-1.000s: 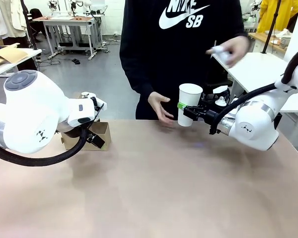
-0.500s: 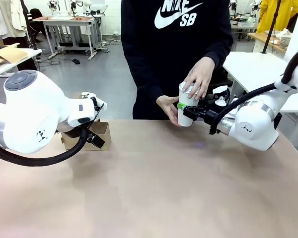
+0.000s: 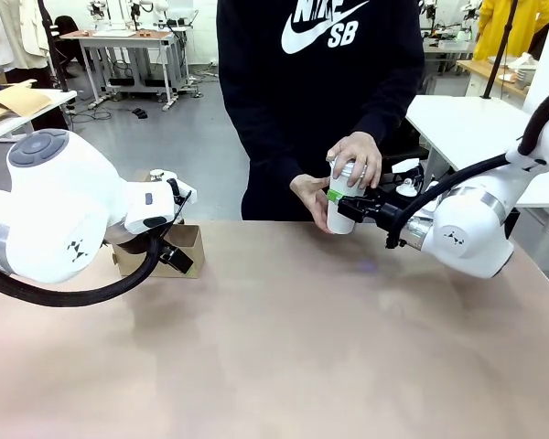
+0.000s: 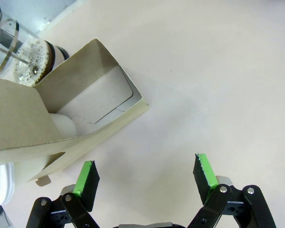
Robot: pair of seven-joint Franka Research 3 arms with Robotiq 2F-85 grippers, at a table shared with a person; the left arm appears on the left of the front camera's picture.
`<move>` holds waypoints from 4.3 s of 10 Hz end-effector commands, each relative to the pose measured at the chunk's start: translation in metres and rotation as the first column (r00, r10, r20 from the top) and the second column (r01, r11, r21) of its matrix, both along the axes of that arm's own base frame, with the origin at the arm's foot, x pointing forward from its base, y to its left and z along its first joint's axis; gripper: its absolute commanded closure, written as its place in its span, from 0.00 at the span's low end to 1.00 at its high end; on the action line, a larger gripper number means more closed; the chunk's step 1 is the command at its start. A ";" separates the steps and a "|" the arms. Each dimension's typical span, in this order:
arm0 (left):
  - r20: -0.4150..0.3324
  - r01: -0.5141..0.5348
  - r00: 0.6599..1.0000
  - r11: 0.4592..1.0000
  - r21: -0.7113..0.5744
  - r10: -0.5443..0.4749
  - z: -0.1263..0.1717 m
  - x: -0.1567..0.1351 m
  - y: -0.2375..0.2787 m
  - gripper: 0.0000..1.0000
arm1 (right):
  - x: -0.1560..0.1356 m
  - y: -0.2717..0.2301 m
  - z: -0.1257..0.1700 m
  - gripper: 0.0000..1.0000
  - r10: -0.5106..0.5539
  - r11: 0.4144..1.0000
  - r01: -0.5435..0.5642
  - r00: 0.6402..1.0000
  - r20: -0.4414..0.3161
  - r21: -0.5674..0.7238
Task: Pour a drink into a cup and package it in a carrier.
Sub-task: When a person places the Paper Cup Lid on the 600 ml Paper Cup , lift the 600 ml Paper Cup, then position the Cup Carrier in the center of the table.
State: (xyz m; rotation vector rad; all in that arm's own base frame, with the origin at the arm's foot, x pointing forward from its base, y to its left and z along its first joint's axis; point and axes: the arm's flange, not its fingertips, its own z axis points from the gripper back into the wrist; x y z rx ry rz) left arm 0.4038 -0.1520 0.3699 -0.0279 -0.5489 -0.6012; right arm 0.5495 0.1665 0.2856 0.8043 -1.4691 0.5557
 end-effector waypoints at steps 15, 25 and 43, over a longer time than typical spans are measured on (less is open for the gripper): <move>0.001 0.000 1.000 1.000 -0.001 0.000 0.000 0.000 0.000 0.00 | 0.000 0.001 0.007 0.19 0.008 1.000 -0.008 1.000 0.007 -0.009; 0.001 0.000 1.000 1.000 -0.001 0.000 0.000 0.000 0.000 0.00 | -0.042 -0.029 0.187 0.19 0.113 0.993 -0.115 0.992 -0.054 -0.024; -0.021 -0.039 0.999 0.999 -0.007 0.039 0.024 -0.003 0.006 0.00 | -0.073 -0.026 0.239 0.19 0.105 0.992 -0.105 0.994 -0.003 -0.072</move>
